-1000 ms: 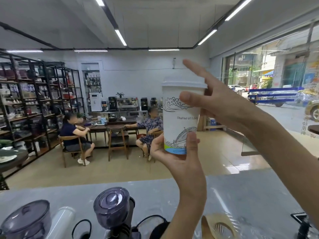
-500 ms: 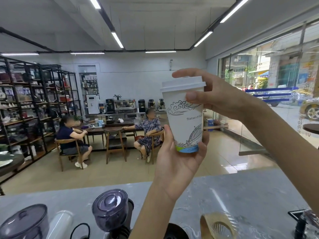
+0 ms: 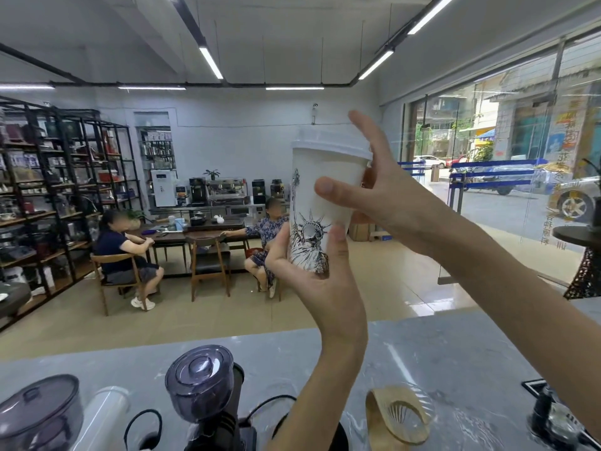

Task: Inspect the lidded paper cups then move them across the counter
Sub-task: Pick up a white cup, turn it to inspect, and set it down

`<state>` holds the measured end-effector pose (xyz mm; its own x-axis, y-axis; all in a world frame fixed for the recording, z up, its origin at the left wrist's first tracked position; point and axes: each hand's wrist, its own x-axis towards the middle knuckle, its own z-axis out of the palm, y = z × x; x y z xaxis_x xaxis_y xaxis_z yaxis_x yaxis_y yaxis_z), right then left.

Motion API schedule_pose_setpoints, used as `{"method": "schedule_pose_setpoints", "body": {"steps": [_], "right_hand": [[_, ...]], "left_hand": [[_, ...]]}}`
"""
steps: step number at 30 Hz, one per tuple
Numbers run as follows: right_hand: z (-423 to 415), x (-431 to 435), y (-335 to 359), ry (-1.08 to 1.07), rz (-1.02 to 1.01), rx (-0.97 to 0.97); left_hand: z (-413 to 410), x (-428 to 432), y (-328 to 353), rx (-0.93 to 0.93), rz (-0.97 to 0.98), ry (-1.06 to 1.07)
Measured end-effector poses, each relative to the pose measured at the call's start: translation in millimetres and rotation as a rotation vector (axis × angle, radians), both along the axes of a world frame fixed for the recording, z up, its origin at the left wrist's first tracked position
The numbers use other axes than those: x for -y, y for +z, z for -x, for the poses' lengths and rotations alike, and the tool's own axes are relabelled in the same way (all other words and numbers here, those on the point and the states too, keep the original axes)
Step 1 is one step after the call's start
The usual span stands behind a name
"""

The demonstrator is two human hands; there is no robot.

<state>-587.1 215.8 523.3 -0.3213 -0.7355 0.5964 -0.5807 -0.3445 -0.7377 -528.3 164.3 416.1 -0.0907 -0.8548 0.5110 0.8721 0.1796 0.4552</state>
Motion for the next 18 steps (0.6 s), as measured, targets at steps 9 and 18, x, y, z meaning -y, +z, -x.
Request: {"method": "schedule_pose_setpoints", "body": {"steps": [9, 18], "right_hand": [[18.7, -15.2, 18.0, 0.082, 0.017, -0.016], [15.2, -17.2, 18.8, 0.188, -0.054, 0.037]], "left_hand": [[-29.0, 27.2, 6.0, 0.043, -0.004, -1.038], [-36.8, 31.3, 4.0, 0.099, -0.022, -1.116]]}}
